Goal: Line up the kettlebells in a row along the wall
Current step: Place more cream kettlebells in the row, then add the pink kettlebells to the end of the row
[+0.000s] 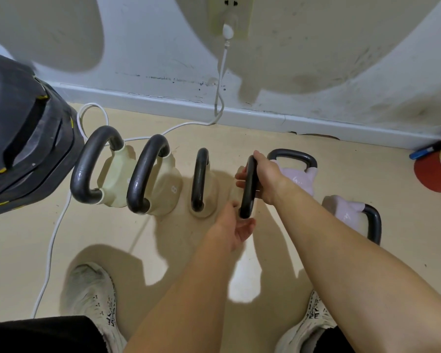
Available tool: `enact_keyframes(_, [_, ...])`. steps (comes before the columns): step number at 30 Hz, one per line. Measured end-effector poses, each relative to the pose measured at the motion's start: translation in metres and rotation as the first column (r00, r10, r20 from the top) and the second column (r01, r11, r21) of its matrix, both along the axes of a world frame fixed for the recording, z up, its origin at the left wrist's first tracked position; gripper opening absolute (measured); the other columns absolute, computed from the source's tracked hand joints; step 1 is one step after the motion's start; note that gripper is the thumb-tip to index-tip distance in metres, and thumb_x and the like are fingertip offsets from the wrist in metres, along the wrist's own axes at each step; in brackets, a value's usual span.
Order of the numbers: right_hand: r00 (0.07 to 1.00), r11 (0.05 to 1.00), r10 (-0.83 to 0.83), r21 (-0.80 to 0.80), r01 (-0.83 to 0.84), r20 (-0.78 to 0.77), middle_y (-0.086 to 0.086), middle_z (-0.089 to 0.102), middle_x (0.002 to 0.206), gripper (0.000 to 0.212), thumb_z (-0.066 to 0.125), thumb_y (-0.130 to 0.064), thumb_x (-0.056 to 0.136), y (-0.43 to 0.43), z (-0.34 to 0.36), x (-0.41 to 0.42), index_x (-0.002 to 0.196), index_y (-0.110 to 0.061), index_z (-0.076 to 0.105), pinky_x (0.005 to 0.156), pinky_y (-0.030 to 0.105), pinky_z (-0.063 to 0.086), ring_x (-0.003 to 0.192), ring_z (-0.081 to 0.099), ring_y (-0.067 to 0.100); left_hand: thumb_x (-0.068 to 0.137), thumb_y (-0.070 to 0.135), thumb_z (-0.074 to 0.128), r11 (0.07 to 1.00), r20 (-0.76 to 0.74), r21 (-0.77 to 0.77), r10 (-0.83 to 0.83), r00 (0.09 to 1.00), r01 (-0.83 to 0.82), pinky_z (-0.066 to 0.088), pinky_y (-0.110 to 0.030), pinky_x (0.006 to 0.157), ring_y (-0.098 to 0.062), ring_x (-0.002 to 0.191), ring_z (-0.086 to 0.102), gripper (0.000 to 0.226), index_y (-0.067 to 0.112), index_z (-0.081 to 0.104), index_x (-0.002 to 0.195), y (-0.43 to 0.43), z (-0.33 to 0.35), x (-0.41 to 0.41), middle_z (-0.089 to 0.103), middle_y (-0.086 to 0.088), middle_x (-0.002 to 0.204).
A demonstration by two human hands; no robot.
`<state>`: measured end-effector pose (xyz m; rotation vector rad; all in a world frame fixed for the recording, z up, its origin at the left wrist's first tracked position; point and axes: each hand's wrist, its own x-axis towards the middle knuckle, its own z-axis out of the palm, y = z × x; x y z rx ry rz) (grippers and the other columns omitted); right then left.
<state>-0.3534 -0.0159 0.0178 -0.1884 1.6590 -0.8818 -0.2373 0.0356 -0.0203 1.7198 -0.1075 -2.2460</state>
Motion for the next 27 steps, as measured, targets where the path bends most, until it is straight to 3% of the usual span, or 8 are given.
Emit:
enact_keyframes(4, [0.999, 0.999, 0.032, 0.045, -0.03, -0.032, 0.009, 0.08, 0.094, 0.061, 0.046, -0.062, 0.095, 0.012, 0.01, -0.012, 0.112, -0.007, 0.068, 0.071, 0.037, 0.058, 0.082, 0.075, 0.028, 0.096, 0.055, 0.044, 0.998, -0.045, 0.04, 0.046, 0.998, -0.044, 0.062, -0.038, 0.06, -0.036, 0.076, 0.068, 0.057, 0.005, 0.054, 0.121, 0.009, 0.012, 0.005, 0.065, -0.028, 0.119])
enact_keyframes(8, [0.997, 0.999, -0.007, 0.042, 0.01, -0.083, 0.009, 0.075, 0.083, 0.049, 0.046, -0.055, 0.099, 0.033, 0.018, -0.034, 0.092, -0.009, 0.062, 0.067, 0.033, 0.049, 0.069, 0.066, 0.029, 0.098, 0.058, 0.038, 0.999, 0.048, 0.044, 0.028, 0.998, -0.03, 0.055, -0.048, 0.091, -0.034, 0.074, 0.063, 0.06, 0.0, 0.049, 0.089, 0.033, 0.016, 0.004, 0.062, -0.022, 0.091])
enact_keyframes(10, [0.992, 0.998, -0.052, 0.03, 0.056, -0.113, 0.011, 0.077, 0.086, 0.046, 0.048, -0.053, 0.097, 0.042, 0.011, -0.051, 0.105, -0.009, 0.059, 0.06, 0.029, 0.049, 0.061, 0.067, 0.027, 0.1, 0.052, 0.04, 0.999, 0.067, 0.045, -0.014, 0.998, 0.011, 0.055, -0.045, 0.085, -0.028, 0.059, 0.06, 0.051, 0.001, 0.046, 0.091, 0.046, 0.014, -0.008, 0.057, -0.017, 0.079])
enact_keyframes(13, [0.982, 0.999, -0.027, 0.019, 0.031, -0.186, 0.009, 0.066, 0.079, 0.028, 0.046, -0.036, 0.103, 0.052, 0.0, -0.08, 0.115, -0.012, 0.049, 0.055, 0.026, 0.045, 0.06, 0.059, 0.026, 0.098, 0.034, 0.044, 0.981, 0.085, -0.007, -0.191, 0.978, 0.192, 0.054, -0.032, 0.058, -0.025, 0.059, 0.065, 0.034, 0.002, 0.052, 0.104, 0.06, 0.008, -0.04, 0.07, -0.018, 0.095])
enact_keyframes(18, [0.849, 0.978, 0.203, 0.142, -0.152, -0.488, 0.012, 0.066, 0.103, 0.016, 0.053, -0.012, 0.091, 0.05, -0.04, -0.143, 0.099, -0.015, 0.067, 0.08, 0.037, 0.051, 0.094, 0.061, 0.032, 0.094, 0.019, 0.049, 0.925, 0.17, -0.211, -0.285, 0.943, 0.317, 0.047, -0.026, 0.055, -0.021, 0.061, 0.064, 0.018, 0.008, 0.064, 0.092, 0.033, 0.01, -0.107, 0.071, -0.007, 0.075])
enact_keyframes(20, [0.77, 0.958, 0.283, 0.21, -0.196, -0.572, 0.016, 0.063, 0.129, 0.041, 0.054, -0.017, 0.09, 0.039, -0.056, -0.163, 0.129, -0.018, 0.065, 0.099, 0.041, 0.05, 0.116, 0.06, 0.039, 0.093, 0.02, 0.049, 0.777, 0.437, -0.38, -0.328, 0.838, 0.502, 0.05, -0.031, 0.064, -0.025, 0.073, 0.065, 0.02, 0.011, 0.066, 0.089, 0.008, -0.001, -0.13, 0.071, -0.006, 0.083])
enact_keyframes(23, [0.59, 0.895, 0.446, 0.328, -0.302, -0.673, 0.015, 0.041, 0.15, 0.057, 0.049, -0.021, 0.097, 0.012, -0.078, -0.184, 0.154, -0.027, 0.041, 0.109, 0.046, 0.039, 0.133, 0.043, 0.042, 0.095, 0.025, 0.052, 0.479, 0.764, -0.455, -0.225, 0.605, 0.751, 0.051, -0.034, 0.078, -0.025, 0.094, 0.063, 0.023, 0.015, 0.062, 0.113, -0.03, -0.02, -0.164, 0.063, -0.001, 0.102])
enact_keyframes(27, [0.369, 0.789, 0.586, 0.404, -0.463, -0.721, 0.013, 0.048, 0.136, 0.041, 0.046, -0.018, 0.096, -0.027, -0.114, -0.205, 0.136, -0.022, 0.053, 0.096, 0.048, 0.044, 0.122, 0.045, 0.038, 0.097, 0.033, 0.044, 0.119, 0.958, -0.184, -0.201, 0.205, 0.976, 0.037, -0.035, 0.107, -0.025, 0.129, 0.043, 0.044, 0.013, 0.049, 0.136, -0.067, -0.058, -0.202, 0.048, -0.007, 0.139])
